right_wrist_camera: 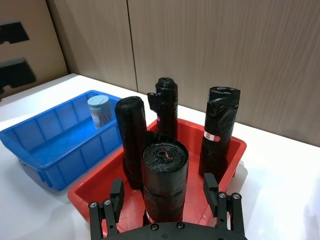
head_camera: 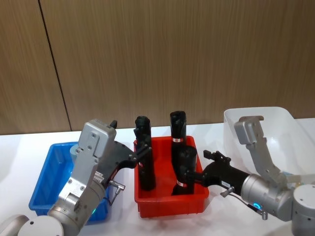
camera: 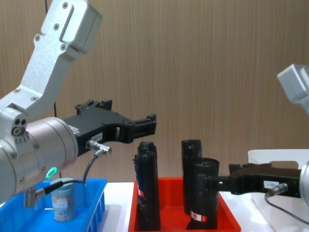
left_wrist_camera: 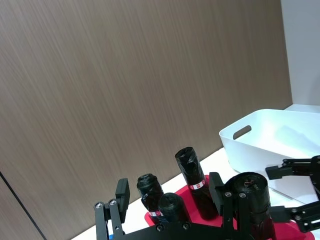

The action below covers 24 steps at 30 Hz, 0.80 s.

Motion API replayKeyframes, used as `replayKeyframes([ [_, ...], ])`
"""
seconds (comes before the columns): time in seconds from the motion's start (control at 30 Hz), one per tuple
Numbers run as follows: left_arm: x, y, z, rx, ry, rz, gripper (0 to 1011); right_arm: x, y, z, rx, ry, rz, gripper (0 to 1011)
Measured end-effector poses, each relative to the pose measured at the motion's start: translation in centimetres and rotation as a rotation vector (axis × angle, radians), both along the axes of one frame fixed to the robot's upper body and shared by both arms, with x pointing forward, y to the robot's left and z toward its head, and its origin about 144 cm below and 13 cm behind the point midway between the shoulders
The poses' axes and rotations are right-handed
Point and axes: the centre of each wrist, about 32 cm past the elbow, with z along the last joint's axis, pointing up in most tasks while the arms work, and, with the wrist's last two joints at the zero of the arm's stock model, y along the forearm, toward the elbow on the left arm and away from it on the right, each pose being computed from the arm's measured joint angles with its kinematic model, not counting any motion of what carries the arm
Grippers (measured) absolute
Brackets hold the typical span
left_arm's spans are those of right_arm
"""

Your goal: Pick the cotton swabs from the blue box and place them into the white box.

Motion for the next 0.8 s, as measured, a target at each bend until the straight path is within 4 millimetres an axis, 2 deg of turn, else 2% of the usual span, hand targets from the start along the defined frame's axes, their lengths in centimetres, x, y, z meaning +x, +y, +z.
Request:
replayKeyframes([
  [0.73,0.0,0.0,0.0,0.000,0.000,0.000,1004,2.8,1.8,-0.7,-0.013,0.041,-0.006,997],
  [0.8,0.0,0.0,0.0,0.000,0.000,0.000,1004,3.0,2.0,-0.8,-0.012,0.044,-0.005,945],
])
